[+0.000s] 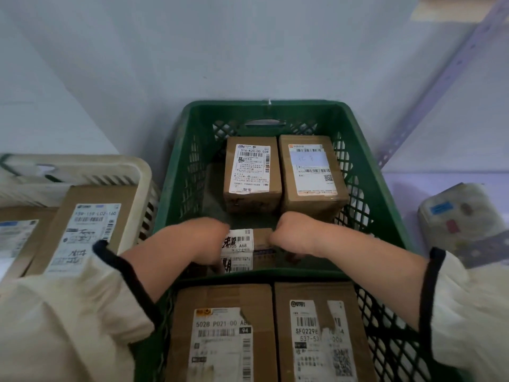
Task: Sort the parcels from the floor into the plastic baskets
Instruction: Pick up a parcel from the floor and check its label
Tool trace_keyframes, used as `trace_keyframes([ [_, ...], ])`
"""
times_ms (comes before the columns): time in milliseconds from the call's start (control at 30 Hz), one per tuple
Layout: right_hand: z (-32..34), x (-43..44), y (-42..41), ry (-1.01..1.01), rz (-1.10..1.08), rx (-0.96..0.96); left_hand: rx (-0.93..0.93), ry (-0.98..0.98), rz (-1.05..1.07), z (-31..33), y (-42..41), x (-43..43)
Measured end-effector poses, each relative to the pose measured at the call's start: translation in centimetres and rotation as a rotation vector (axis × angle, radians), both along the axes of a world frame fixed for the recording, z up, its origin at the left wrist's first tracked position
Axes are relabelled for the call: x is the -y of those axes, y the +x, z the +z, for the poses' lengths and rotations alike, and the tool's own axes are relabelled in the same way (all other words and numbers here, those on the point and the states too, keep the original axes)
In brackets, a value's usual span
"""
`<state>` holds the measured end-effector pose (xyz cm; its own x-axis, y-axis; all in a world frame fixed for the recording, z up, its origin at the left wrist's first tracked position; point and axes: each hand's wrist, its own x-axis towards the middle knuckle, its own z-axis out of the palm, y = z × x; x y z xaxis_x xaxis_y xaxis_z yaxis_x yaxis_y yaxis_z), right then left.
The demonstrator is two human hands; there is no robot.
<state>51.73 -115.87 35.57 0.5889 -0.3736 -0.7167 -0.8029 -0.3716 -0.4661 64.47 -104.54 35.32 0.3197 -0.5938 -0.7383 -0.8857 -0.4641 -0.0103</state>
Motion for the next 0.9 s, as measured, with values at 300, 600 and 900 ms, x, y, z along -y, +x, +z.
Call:
trace_keyframes([
  [300, -0.2, 0.5, -2.4, 0.384, -0.427, 0.046, 0.015, 0.026, 0.017, -1.9, -1.9, 1.7],
  [600, 1.5, 3.5, -4.5, 0.266, -0.571, 0.077, -0.317, -0.475, 0.46, -3.7, -2.3, 4.1],
  [900, 0.9, 2.5, -5.3, 0.109, -0.479, 0.167, -0.554, -0.455, 1.278, -4.3, -4.3, 5.5],
])
